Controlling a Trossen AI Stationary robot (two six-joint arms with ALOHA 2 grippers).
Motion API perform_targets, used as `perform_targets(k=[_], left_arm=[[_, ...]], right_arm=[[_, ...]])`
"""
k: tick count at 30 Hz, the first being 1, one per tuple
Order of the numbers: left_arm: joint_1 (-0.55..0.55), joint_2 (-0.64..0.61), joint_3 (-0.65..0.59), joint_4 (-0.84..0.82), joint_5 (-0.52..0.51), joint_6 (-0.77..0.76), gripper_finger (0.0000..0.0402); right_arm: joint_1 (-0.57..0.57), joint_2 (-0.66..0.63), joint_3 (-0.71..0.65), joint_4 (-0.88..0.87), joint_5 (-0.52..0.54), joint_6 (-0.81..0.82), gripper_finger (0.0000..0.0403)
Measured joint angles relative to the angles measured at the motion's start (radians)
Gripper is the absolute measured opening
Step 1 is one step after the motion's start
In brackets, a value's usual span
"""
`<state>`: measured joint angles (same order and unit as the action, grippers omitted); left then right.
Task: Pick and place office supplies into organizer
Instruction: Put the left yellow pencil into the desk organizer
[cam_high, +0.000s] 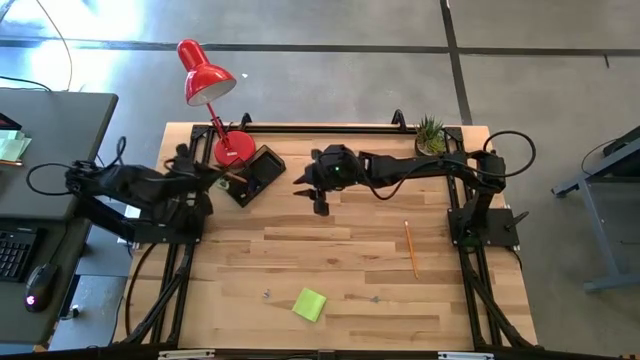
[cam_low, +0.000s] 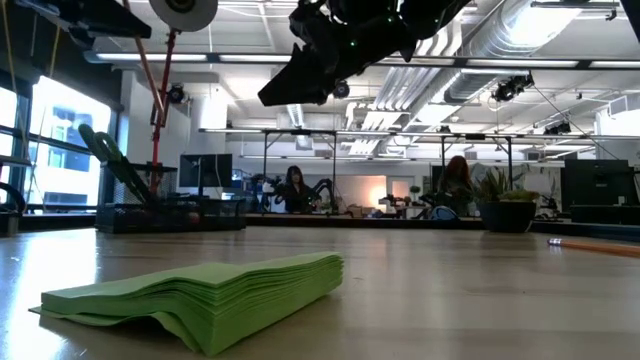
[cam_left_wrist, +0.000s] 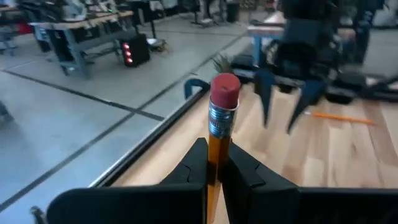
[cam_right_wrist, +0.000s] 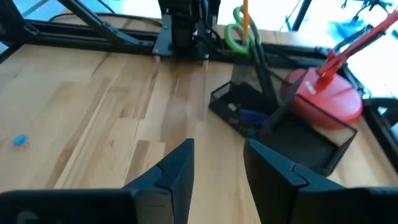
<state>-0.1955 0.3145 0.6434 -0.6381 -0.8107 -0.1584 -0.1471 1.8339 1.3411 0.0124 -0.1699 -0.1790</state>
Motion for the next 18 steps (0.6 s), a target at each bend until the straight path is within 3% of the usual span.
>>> perform_targets(k=[5,10,14,18], left_arm=[[0.0,-0.095,-0.054,0.055,-0.028,0.069,0.0003],[0.0,-0.136,-0.092,0.218,0.09,0.19,0.0002],[0.0,-0.136,-0.093,0.209,0.062,0.203,0.0002],[0.0,-0.136,-0.093,0.208,0.117,0.203,0.0001]], right_arm=[[0.022,0.0,0.0,-0.009,0.004,0.022,0.0133],[0.047,0.0,0.0,-0.009,0.007,0.022,0.0133],[0.063,0.0,0.0,-0.013,0.039,0.015,0.0133],[0.065,0.0,0.0,-0.015,0.062,-0.005,0.0133]])
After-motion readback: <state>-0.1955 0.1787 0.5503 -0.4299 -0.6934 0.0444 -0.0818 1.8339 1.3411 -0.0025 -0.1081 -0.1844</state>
